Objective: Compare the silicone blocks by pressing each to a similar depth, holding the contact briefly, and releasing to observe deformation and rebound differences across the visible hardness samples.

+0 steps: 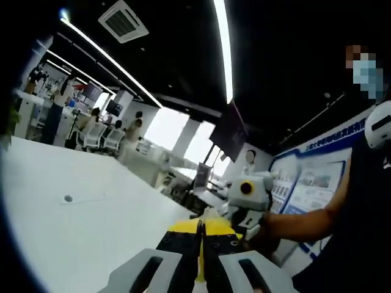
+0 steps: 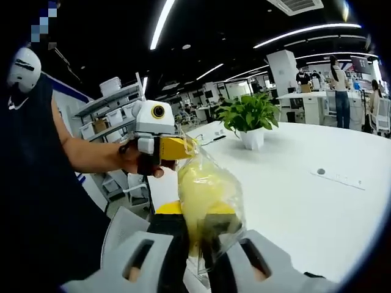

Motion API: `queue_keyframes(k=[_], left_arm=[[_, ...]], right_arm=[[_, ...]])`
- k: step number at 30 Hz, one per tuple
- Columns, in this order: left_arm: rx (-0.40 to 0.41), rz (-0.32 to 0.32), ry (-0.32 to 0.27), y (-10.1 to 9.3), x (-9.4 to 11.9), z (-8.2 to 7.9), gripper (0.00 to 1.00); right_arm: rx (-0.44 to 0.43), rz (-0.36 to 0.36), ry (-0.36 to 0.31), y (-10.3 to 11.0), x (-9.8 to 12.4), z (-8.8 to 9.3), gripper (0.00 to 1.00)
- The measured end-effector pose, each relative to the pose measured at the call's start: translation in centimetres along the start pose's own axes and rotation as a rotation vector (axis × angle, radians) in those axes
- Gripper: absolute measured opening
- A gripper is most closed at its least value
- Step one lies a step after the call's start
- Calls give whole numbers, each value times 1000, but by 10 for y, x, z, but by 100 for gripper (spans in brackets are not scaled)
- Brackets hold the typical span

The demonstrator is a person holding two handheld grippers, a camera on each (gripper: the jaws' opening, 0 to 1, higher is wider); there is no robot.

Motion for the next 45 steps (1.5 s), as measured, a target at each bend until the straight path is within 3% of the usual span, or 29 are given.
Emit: queue_keyframes(k=[2, 10, 16, 18, 21, 25, 27, 36, 39, 41, 45], left_arm=[[34, -16, 7, 1, 1, 1, 0], [34, -64, 7, -6, -5, 7, 0], [-2, -100, -20, -11, -10, 16, 0], [1, -96, -1, -14, -9, 18, 0], [-59, -129, 2, -15, -11, 22, 0], [14, -197, -22, -15, -13, 22, 0], [98, -210, -7, -17, -12, 23, 0], [83, -170, 16, -25, -12, 24, 0], [81, -156, 13, -29, -13, 22, 0], [84, -147, 1, -30, -14, 21, 0], [93, -134, -14, -31, -18, 14, 0]], right_arm=[[-5, -14, -7, -1, -1, 1, 3], [-15, -51, -13, -3, 7, 8, 3], [-9, -71, -2, -3, 13, 14, 3], [-3, -91, 9, 0, 15, 17, 3], [-16, -105, 7, -1, 16, 22, 4], [-34, -87, -44, -4, 17, 24, 7], [-58, -99, -57, -4, 18, 26, 8], [-10, -87, -58, -1, 15, 36, 13], [-6, -88, -73, -2, 17, 36, 14], [40, -58, -91, -6, 17, 33, 16], [14, -44, -128, -7, 19, 30, 17]])
Point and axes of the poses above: the point that each gripper's makers call its tool centre point, and the gripper's own axes: x roughly backward along the fingers, y roughly to its left, z roughly out of its underside, the point moved 5 cm from there along x, roughly backward along the fingers, and after that the axes turned 15 degrees about -z, right-handed, at the moved point
